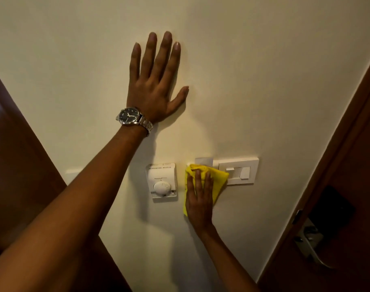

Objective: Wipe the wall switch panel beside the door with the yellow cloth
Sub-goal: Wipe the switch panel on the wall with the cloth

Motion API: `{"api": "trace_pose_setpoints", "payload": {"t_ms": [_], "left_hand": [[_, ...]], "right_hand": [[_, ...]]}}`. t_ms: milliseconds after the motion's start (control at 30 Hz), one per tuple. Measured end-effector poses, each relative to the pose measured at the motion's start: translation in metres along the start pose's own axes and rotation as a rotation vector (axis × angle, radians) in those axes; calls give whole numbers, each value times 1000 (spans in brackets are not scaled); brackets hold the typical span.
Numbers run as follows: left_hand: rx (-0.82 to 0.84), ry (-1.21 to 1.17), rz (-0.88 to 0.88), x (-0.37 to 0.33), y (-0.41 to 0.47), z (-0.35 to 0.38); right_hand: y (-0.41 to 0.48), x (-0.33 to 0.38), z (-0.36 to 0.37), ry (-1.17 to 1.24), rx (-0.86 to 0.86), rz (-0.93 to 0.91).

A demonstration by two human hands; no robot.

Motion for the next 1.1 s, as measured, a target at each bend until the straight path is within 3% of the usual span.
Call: {"api": "trace_pose_setpoints", "payload": {"t_ms": [133, 367, 567, 700, 833, 1100], "left_hand": [[21, -16, -1, 0, 0, -3], [1, 9, 1, -1, 1, -1], [13, 18, 0, 0, 3, -5], [-11, 26, 8, -2, 2, 1], [6, 22, -9, 0, 2, -3], [6, 22, -3, -1, 2, -2]], "right_hand": [[-38, -3, 14, 13, 61, 32], [5, -16, 10, 112, -66, -53], [-32, -33, 15, 52, -49, -187], [0, -37, 7, 101, -95, -182], [-35, -49, 9, 50, -78, -215], [-12, -48, 3, 58, -135, -108]]}}
Point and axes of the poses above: each hand's wrist, its own y-axis towards the middle knuckle, its own z-axis out of the palm, x = y × z, the point moved 2 cm from there along y, towards the middle knuckle, and after that the axes turned 10 degrees about -z, right-handed, at the moved point
